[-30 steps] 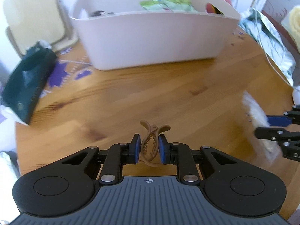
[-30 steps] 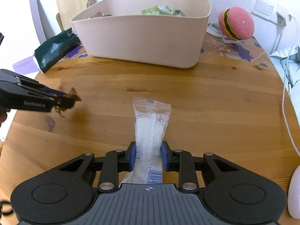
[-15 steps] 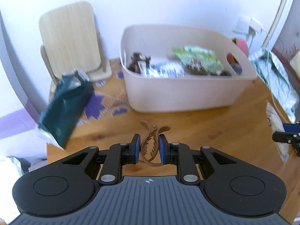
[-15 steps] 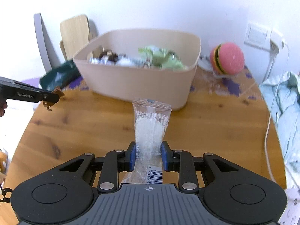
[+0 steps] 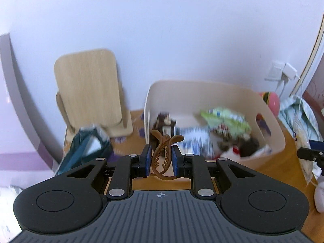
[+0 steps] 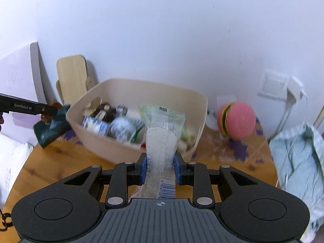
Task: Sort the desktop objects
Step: 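Carry the hair clip and plastic packet into the beige basket and release both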
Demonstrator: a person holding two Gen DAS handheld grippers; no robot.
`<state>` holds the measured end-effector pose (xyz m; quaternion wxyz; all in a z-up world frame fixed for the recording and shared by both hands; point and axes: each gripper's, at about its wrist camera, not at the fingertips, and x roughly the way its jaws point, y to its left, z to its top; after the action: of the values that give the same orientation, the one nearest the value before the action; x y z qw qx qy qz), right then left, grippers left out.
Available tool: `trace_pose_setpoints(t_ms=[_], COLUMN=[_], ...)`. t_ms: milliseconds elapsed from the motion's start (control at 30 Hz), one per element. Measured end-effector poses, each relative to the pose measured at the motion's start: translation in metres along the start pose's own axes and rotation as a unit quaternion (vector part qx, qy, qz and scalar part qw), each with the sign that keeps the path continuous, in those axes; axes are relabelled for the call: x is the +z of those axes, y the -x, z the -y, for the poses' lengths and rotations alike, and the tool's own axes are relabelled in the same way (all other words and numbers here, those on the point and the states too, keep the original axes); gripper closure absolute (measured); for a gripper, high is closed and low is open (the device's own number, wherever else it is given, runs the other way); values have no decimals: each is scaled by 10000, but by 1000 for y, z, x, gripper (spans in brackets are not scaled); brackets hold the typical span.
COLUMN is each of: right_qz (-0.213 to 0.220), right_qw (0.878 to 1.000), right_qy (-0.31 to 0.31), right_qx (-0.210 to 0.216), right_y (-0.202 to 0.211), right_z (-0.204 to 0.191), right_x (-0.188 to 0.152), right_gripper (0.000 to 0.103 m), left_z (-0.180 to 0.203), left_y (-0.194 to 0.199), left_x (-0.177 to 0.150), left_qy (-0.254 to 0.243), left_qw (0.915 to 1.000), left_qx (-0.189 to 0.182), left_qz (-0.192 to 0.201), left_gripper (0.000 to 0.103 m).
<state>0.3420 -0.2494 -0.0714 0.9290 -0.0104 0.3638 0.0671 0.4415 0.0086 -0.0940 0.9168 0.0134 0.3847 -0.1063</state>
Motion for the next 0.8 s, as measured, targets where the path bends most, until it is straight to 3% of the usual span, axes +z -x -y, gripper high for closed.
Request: trace_pose_setpoints(t_ms=[233, 400, 600, 800], right_qz=[258, 279, 180, -222], right_qw=[9995, 9994, 9989, 9992], right_qy=[176, 205, 439, 325], right_qx=[-83, -96, -61, -18], right_y=[-22, -45, -74, -107], right_z=[1, 2, -9, -11], right_x=[38, 56, 58, 48], right_gripper=[78, 78, 78, 78], left_z=[17, 31, 43, 46], left_y=[-20, -48, -79, -103], left_x=[30, 40, 38, 26], left_qy=[-33, -19, -80, 58], left_qw=[9999, 10000, 9994, 9977], left_qx=[-76, -96, -31, -89], left_qz=[140, -19, -330, -674], left_gripper=[82, 82, 82, 82])
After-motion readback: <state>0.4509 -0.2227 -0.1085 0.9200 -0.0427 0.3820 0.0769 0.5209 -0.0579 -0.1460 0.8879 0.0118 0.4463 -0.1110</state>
